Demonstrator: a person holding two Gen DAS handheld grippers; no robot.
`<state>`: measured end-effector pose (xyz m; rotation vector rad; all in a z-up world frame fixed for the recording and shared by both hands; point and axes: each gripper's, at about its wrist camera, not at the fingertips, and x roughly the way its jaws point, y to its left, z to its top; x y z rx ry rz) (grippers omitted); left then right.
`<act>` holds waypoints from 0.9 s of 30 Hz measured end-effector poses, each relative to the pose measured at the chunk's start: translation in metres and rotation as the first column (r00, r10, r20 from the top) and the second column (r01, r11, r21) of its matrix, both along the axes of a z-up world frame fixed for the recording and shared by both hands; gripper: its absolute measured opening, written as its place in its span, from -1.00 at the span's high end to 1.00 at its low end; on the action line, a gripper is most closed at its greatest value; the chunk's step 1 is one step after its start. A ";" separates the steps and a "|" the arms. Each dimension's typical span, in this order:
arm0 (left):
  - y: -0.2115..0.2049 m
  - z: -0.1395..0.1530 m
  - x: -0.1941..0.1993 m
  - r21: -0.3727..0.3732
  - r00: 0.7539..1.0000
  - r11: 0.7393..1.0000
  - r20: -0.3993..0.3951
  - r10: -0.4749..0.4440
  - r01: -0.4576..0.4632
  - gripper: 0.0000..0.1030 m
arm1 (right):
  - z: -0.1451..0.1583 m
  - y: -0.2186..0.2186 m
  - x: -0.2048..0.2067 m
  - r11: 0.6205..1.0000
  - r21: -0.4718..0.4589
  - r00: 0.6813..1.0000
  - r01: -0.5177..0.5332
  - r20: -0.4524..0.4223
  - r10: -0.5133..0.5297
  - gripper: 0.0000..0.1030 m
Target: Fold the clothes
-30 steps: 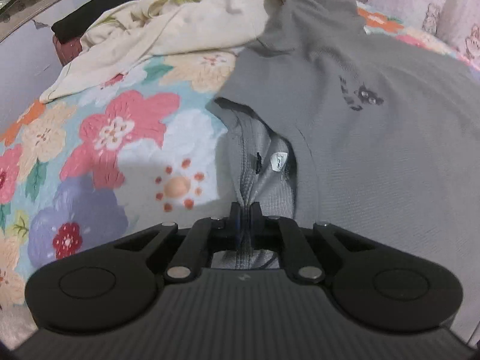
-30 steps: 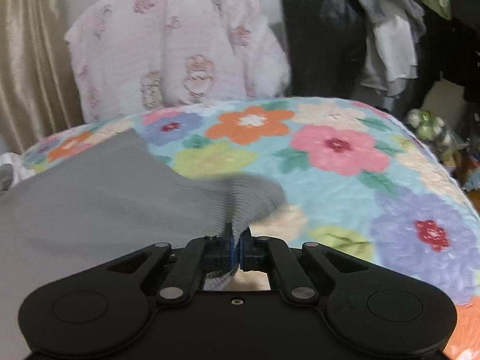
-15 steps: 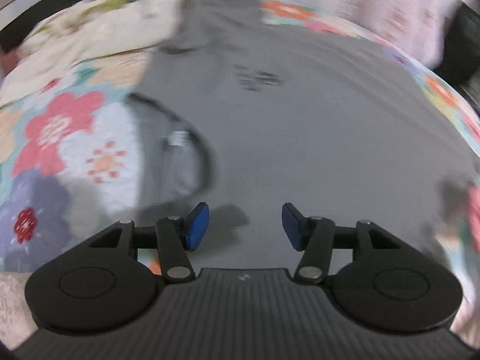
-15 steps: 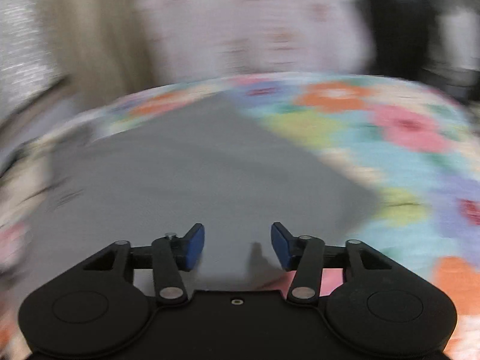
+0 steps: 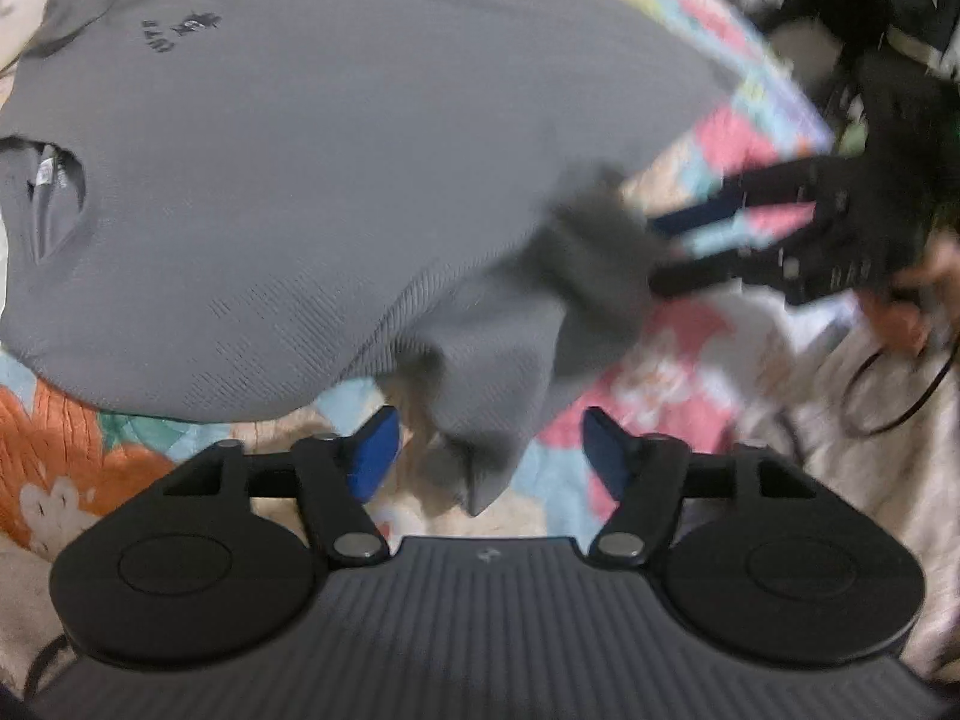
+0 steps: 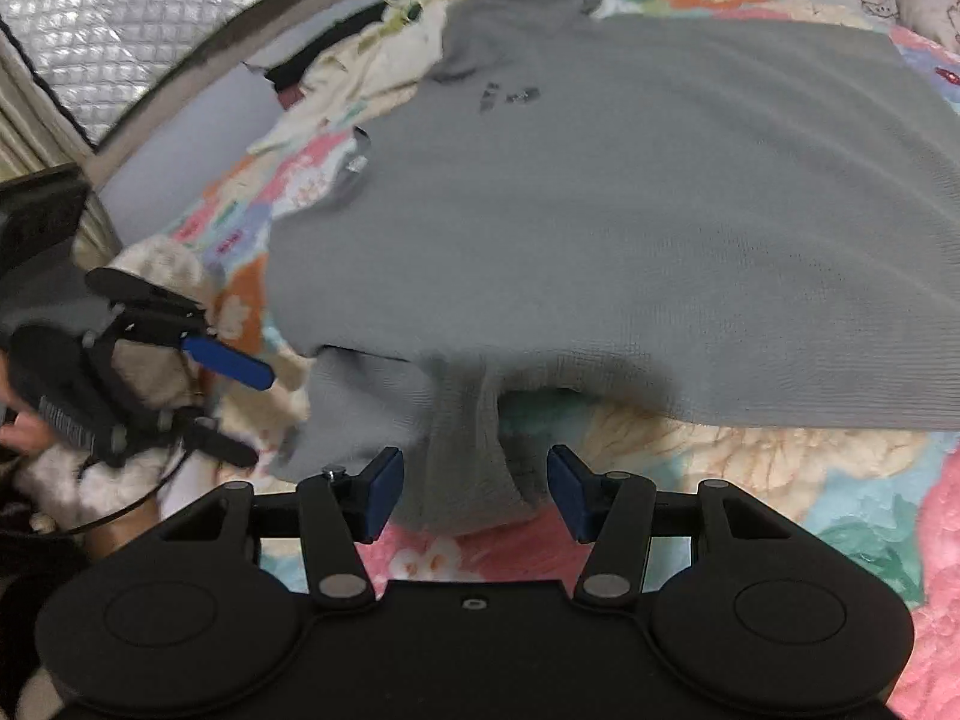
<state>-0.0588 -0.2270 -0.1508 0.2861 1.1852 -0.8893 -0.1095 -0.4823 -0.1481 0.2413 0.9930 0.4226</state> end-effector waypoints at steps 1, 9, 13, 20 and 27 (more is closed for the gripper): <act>-0.005 -0.008 0.000 0.019 1.000 1.000 0.010 -0.001 0.000 -0.43 | -0.006 0.002 0.004 1.000 -0.002 1.000 -0.003 -0.028 0.003 -0.14; 0.000 -0.019 -0.003 -0.140 0.994 0.990 -0.101 -0.040 0.026 0.88 | -0.005 0.009 -0.006 0.985 0.133 0.992 -0.111 -0.051 0.119 0.68; 0.007 0.009 -0.008 -0.266 0.988 0.963 -0.131 -0.078 0.041 0.88 | 0.014 -0.001 -0.020 0.963 0.236 0.991 -0.134 0.042 0.127 0.68; 0.025 0.021 -0.005 -0.380 0.972 0.925 -0.222 -0.075 -0.015 0.88 | 0.028 -0.027 -0.032 0.929 0.354 0.991 -0.105 0.110 0.070 0.71; 0.032 0.028 0.010 -0.350 0.995 0.936 -0.097 0.007 -0.040 0.88 | 0.033 -0.015 -0.013 0.911 0.401 0.990 -0.099 0.132 0.049 0.75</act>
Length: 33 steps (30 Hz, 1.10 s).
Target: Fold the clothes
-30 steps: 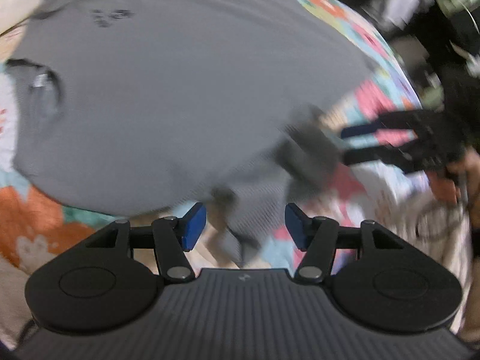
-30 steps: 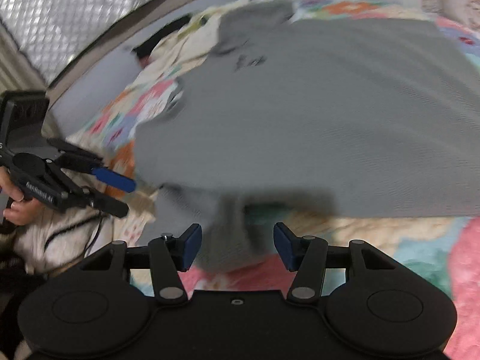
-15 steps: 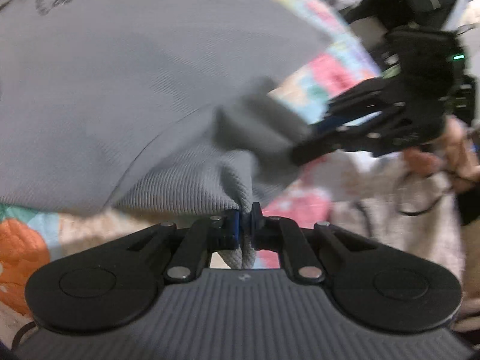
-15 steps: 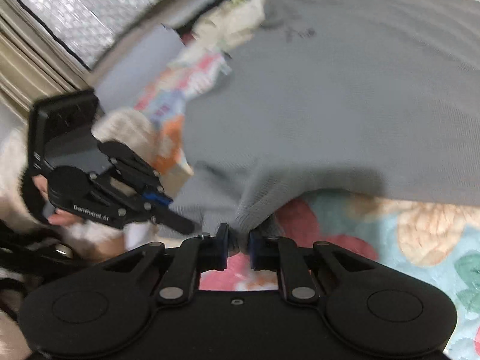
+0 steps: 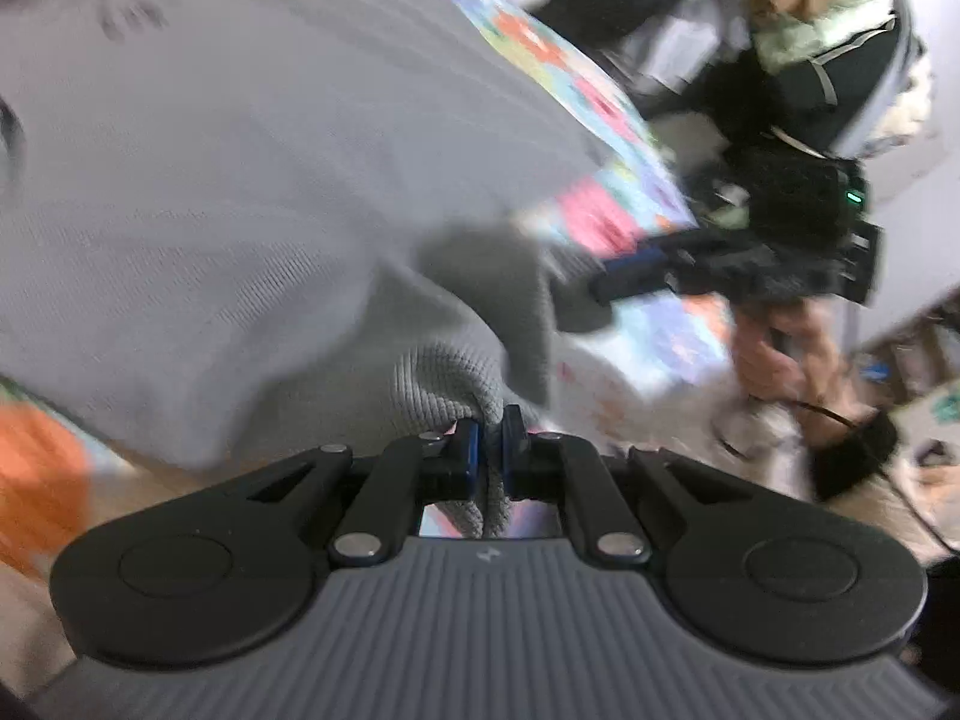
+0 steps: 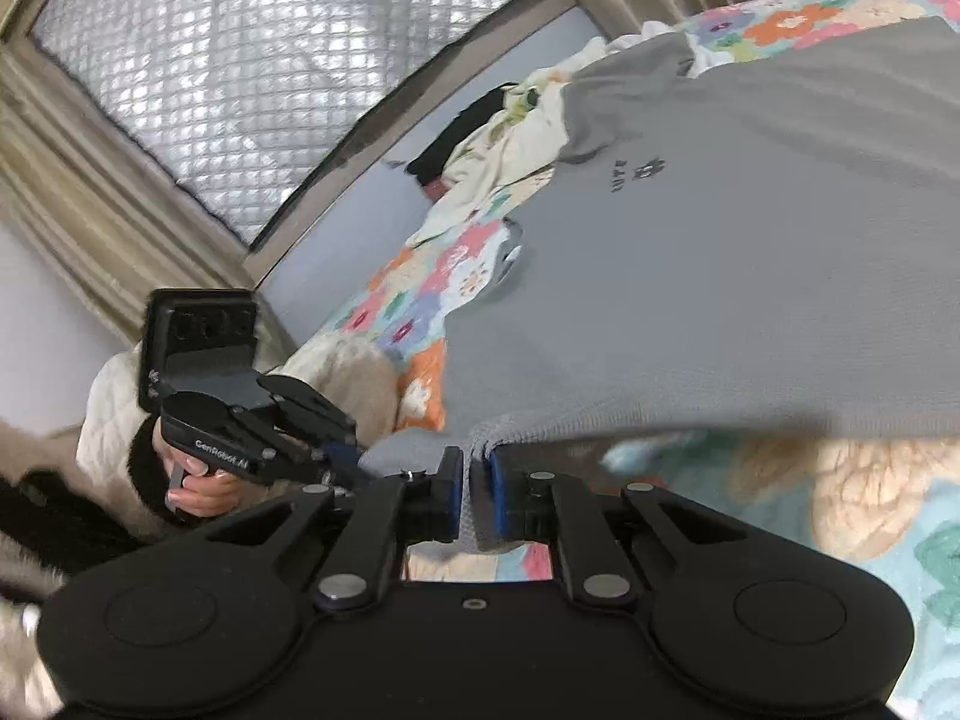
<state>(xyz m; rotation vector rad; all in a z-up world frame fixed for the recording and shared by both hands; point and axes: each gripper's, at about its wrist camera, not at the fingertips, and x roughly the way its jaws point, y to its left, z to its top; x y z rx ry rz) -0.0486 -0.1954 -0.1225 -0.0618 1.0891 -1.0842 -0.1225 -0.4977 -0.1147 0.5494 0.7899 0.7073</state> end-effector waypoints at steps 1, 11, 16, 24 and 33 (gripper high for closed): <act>0.002 0.006 0.009 0.006 0.999 1.000 0.043 0.023 -0.024 0.87 | 0.001 0.003 0.007 1.000 0.003 1.000 0.006 -0.003 -0.006 0.77; -0.001 0.011 0.151 -0.006 0.953 0.957 0.088 0.289 -0.289 0.82 | 0.007 -0.024 0.110 0.888 -0.055 0.887 0.457 -0.037 -0.460 0.68; 0.009 -0.010 0.146 0.109 0.860 0.882 0.306 0.409 -0.459 0.33 | -0.028 -0.030 0.095 0.781 -0.141 0.783 0.608 -0.053 -0.619 0.67; 0.033 -0.004 0.158 -0.012 0.856 0.877 0.214 0.471 -0.480 -0.04 | -0.012 -0.035 0.088 0.760 -0.245 0.781 0.602 -0.022 -0.625 0.15; 0.016 -0.031 0.160 0.141 0.922 0.915 0.142 0.361 -0.379 -0.32 | -0.020 -0.100 0.058 0.612 -0.255 0.588 0.749 -0.170 -0.791 0.05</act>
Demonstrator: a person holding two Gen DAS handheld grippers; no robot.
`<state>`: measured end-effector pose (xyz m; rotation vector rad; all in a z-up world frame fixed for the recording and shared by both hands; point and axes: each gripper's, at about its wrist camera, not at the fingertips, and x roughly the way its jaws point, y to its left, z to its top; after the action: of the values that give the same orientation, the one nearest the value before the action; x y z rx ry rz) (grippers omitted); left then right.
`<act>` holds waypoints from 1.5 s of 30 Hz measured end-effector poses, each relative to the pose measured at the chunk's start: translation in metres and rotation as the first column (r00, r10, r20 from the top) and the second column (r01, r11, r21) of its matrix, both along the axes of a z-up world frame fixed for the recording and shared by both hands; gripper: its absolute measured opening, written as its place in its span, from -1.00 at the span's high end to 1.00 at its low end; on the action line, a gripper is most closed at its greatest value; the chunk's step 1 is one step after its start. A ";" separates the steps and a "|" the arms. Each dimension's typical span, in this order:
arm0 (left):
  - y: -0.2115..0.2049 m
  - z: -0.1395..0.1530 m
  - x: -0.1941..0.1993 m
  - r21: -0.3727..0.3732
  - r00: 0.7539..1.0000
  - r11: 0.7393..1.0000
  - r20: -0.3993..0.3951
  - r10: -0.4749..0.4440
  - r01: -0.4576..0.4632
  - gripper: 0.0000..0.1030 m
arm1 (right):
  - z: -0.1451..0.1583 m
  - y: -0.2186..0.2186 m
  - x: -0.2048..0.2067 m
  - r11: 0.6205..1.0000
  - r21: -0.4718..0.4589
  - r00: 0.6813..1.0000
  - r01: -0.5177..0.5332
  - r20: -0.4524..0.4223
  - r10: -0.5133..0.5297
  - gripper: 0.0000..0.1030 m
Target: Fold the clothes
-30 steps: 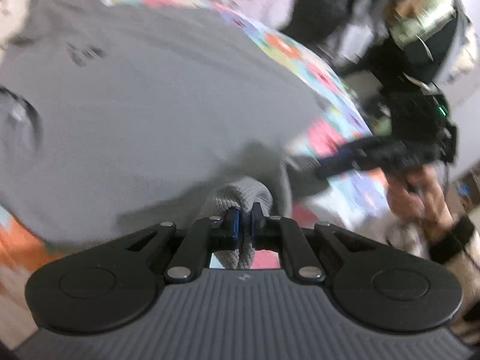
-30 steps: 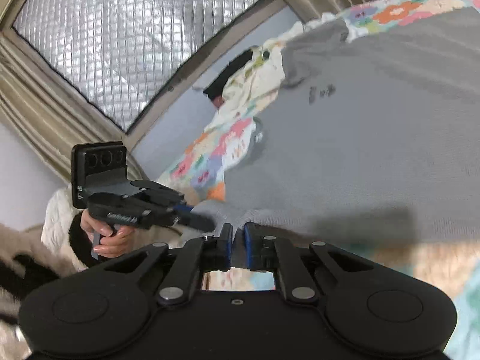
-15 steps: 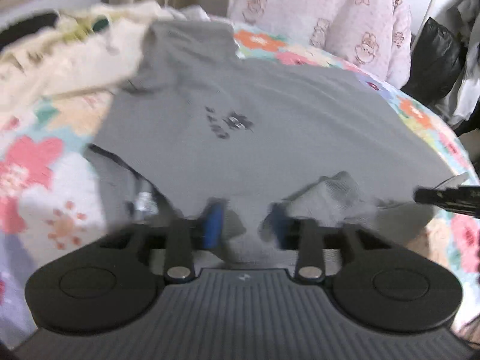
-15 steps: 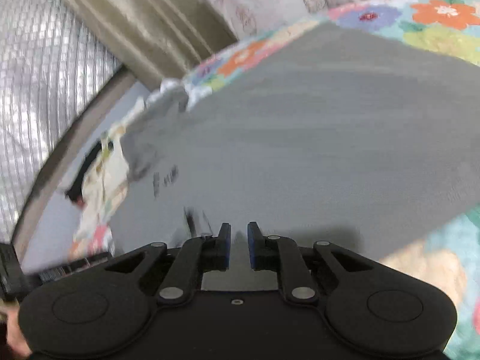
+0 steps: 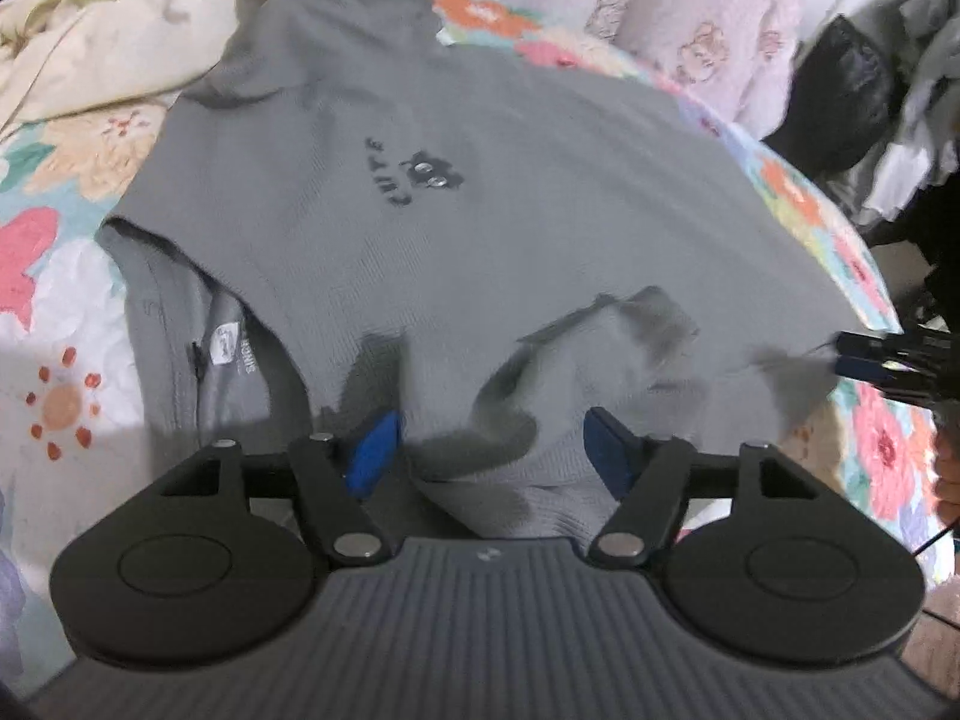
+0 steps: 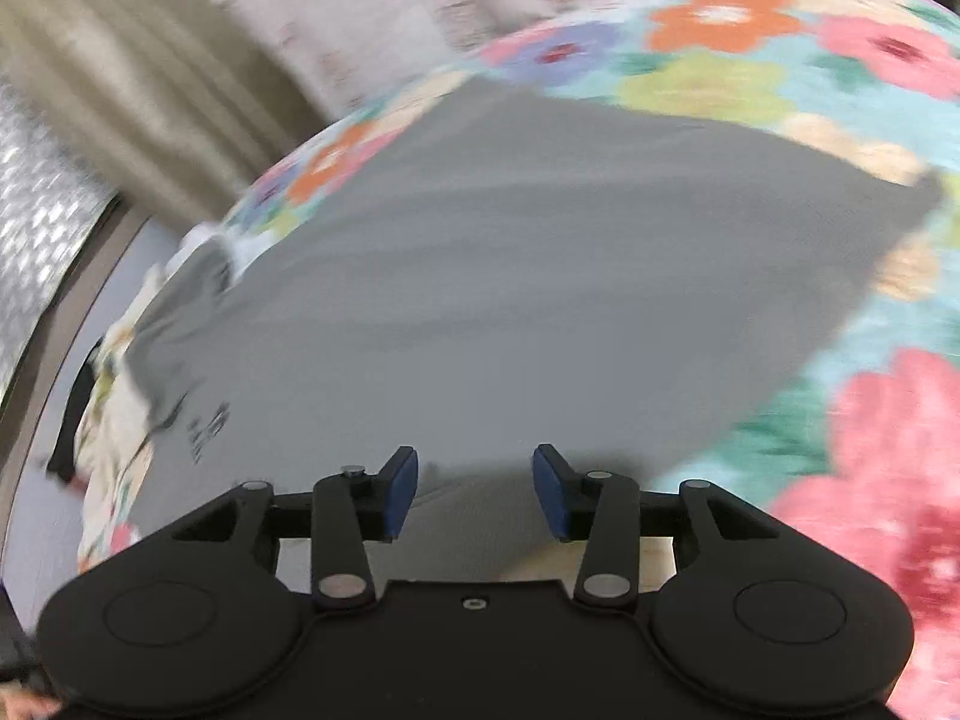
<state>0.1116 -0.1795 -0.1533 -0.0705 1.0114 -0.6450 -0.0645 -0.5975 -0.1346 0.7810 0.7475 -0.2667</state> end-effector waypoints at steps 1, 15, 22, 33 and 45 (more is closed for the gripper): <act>0.000 -0.002 0.002 0.007 1.000 1.000 -0.001 0.012 -0.012 -0.32 | 0.001 -0.008 -0.006 1.000 0.010 1.000 0.030 -0.006 -0.029 0.00; -0.021 -0.011 -0.041 0.144 0.966 0.956 -0.002 -0.257 0.255 -0.39 | -0.031 -0.103 -0.034 0.935 -0.015 0.932 0.354 -0.073 -0.355 -0.37; -0.024 -0.021 -0.043 0.151 0.973 0.962 -0.003 -0.231 0.229 -0.10 | -0.033 -0.108 -0.002 0.940 -0.246 0.966 0.235 -0.051 -0.255 0.71; -0.039 0.014 -0.112 0.126 0.896 0.890 0.015 -0.444 0.439 0.88 | 0.008 -0.116 -0.050 0.915 -0.268 0.953 0.303 0.075 -0.294 0.90; -0.038 0.047 -0.181 0.079 0.851 0.852 0.053 -0.522 0.518 0.88 | 0.024 -0.103 -0.119 0.870 -0.427 0.965 0.246 0.029 -0.259 0.91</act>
<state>-0.0697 -0.2176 -0.1058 0.2931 0.9820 -1.1041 -0.1840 -0.7003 -0.1103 0.4519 0.5817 -0.6591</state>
